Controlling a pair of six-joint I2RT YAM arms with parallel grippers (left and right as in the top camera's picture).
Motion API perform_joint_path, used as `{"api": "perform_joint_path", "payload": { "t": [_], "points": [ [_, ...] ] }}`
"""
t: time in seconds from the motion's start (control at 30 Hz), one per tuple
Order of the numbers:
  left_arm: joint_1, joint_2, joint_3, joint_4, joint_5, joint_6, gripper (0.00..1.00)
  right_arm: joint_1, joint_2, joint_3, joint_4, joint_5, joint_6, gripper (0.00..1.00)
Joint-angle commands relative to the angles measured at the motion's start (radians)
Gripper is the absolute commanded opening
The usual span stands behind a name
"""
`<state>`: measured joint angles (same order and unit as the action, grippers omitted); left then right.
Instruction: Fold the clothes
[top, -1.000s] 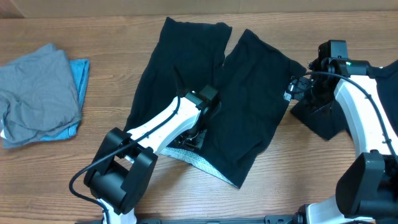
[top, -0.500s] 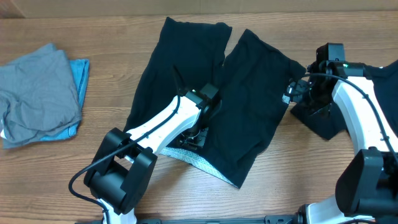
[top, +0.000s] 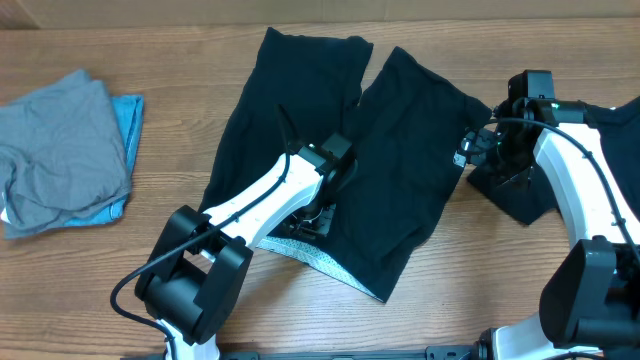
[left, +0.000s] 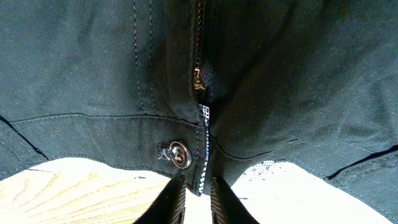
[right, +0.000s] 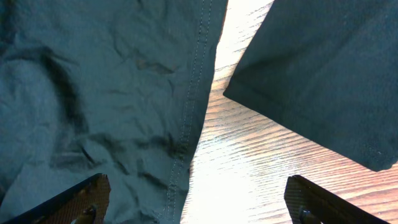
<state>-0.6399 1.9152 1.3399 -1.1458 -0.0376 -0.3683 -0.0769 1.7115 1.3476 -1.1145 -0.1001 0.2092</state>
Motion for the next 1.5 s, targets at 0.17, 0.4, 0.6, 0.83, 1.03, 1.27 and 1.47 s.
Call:
{"api": "perform_joint_path", "payload": {
  "t": [0.17,0.4,0.6,0.83,1.03,1.27,1.47],
  "points": [
    [-0.002,-0.015,0.014,0.002,0.005,-0.013,0.32,0.001,0.006,-0.005,0.005,-0.002,0.005,0.94],
    [-0.002,-0.015,0.008,0.006,0.002,-0.013,0.31,0.001,0.006,-0.005,0.006,-0.002,0.005,0.94],
    [-0.002,-0.014,-0.024,0.032,0.001,-0.004,0.26,0.001,0.006,-0.005,0.008,-0.003,0.005,0.95],
    [0.002,-0.014,-0.024,0.031,-0.018,0.002,0.21,0.001,0.006,-0.005,0.010,-0.003,0.005,0.95],
    [0.002,-0.014,-0.025,0.025,-0.042,0.002,0.19,0.001,0.006,-0.005,0.006,-0.003,0.005,0.95],
    [0.002,-0.014,-0.036,0.025,-0.049,0.002,0.11,0.001,0.006,-0.005,0.006,-0.003,0.005,0.95],
    [0.002,-0.014,-0.045,0.025,-0.048,0.002,0.08,0.001,0.006,-0.005,0.006,-0.003,0.005,0.95]
  ]
}}
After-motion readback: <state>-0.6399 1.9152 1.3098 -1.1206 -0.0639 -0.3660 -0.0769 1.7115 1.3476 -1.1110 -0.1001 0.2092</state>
